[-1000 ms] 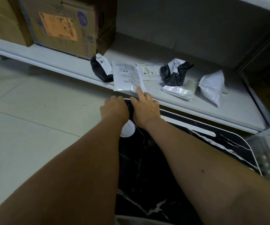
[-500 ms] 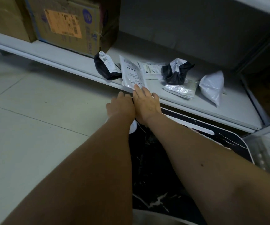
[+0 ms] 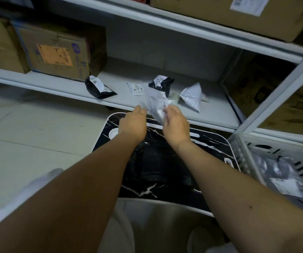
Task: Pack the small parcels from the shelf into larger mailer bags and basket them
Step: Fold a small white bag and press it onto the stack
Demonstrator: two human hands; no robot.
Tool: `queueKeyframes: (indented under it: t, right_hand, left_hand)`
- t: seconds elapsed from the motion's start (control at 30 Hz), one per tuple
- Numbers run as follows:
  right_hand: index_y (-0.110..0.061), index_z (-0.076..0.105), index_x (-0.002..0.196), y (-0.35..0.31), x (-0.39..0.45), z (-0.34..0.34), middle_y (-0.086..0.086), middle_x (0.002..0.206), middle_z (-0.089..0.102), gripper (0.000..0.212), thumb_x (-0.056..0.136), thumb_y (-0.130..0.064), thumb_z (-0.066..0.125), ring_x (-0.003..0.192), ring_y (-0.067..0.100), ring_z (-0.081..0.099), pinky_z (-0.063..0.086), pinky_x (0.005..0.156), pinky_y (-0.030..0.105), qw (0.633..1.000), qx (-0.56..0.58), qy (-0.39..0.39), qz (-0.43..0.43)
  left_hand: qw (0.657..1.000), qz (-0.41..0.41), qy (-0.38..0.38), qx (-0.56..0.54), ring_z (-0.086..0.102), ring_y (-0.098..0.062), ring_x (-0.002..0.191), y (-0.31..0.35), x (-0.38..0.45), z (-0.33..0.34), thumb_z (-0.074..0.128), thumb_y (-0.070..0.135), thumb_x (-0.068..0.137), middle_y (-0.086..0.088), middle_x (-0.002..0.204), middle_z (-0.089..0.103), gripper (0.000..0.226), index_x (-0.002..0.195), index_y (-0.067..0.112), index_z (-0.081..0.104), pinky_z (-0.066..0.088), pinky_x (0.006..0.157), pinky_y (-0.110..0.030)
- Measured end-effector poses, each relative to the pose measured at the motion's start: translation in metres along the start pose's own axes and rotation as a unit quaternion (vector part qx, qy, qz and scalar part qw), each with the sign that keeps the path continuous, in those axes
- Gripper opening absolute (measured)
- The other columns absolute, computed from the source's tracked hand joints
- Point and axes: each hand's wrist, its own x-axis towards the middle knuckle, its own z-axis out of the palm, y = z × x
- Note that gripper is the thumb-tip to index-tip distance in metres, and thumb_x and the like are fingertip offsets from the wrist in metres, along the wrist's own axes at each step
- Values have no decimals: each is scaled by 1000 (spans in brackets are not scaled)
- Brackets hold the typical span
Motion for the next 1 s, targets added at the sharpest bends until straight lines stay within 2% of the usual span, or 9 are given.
queueKeyframes:
  t: [0.13, 0.27, 0.37, 0.47, 0.53, 0.67, 0.8, 0.9, 1.0]
  right_hand:
    - [-10, 65, 112, 15, -17, -27, 3, 119, 60, 24, 91, -21, 65, 101, 19, 58, 37, 81, 23, 988, 78, 80, 105]
    - [-14, 60, 100, 41, -35, -33, 7, 113, 61, 22, 82, 0, 61, 93, 19, 58, 44, 78, 21, 920, 268, 99, 269]
    - [-12, 60, 104, 67, -51, -27, 6, 99, 61, 26, 85, 4, 53, 90, 23, 60, 51, 85, 30, 834, 384, 43, 394]
    - [-11, 56, 87, 98, -69, -12, 0, 75, 49, 20, 89, 7, 46, 64, 15, 47, 44, 59, 24, 812, 354, -44, 461]
    - [-7, 60, 95, 113, -77, -5, 2, 78, 51, 19, 92, 4, 44, 64, 16, 48, 43, 61, 24, 817, 319, -73, 475]
    - [-8, 53, 126, 115, -84, 4, 14, 125, 52, 34, 93, -14, 50, 109, 32, 55, 48, 90, 39, 885, 131, -94, 438]
    - [-20, 34, 146, 101, -95, 9, 5, 155, 28, 48, 102, -40, 31, 143, 26, 25, 27, 112, 49, 975, -100, -37, 195]
    - [-23, 12, 155, 93, -106, 24, 1, 163, 2, 58, 102, -47, 16, 150, 20, -6, -3, 117, 51, 981, -135, -126, 52]
    - [-23, 6, 155, 96, -124, 42, 1, 164, -1, 70, 95, -56, -4, 149, 20, -10, -7, 116, 52, 973, -156, -170, 19]
  left_hand:
    - [999, -8, -32, 2, 40, -34, 129, 15, -23, 5, 54, -2, 86, -7, 156, 21, 67, 146, 13, 29, 41, 101, -49]
    - [999, -18, -39, 25, 44, -33, 125, 24, -38, 13, 50, 1, 87, -6, 151, 28, 61, 144, 13, 32, 43, 93, -46]
    - [996, -31, -66, 48, 40, -32, 131, 30, -47, 23, 44, -1, 89, -6, 158, 18, 66, 149, 11, 22, 43, 99, -44]
    - [995, -29, -74, 56, 39, -30, 132, 35, -53, 35, 40, -2, 90, -4, 160, 13, 64, 150, 11, 22, 43, 100, -43]
    - [994, -21, -84, 63, 36, -29, 135, 38, -56, 43, 40, 2, 91, -4, 160, 12, 62, 150, 12, 21, 41, 102, -43]
    - [991, 3, -106, 87, 16, -26, 146, 40, -56, 64, 34, 20, 99, -6, 161, 9, 57, 152, 11, 15, 27, 114, -45]
    - [982, 72, -90, 148, -7, -25, 148, 45, -54, 92, 17, 44, 102, -6, 161, -6, 61, 153, 16, 2, 7, 119, -51]
    - [968, 143, -75, 191, -13, -29, 147, 48, -60, 108, 14, 45, 101, -10, 160, -16, 64, 152, 16, -13, 4, 117, -55]
    - [959, 164, -107, 204, -20, -31, 145, 40, -69, 129, 11, 42, 100, -12, 157, -24, 63, 141, 16, -29, 1, 116, -57]
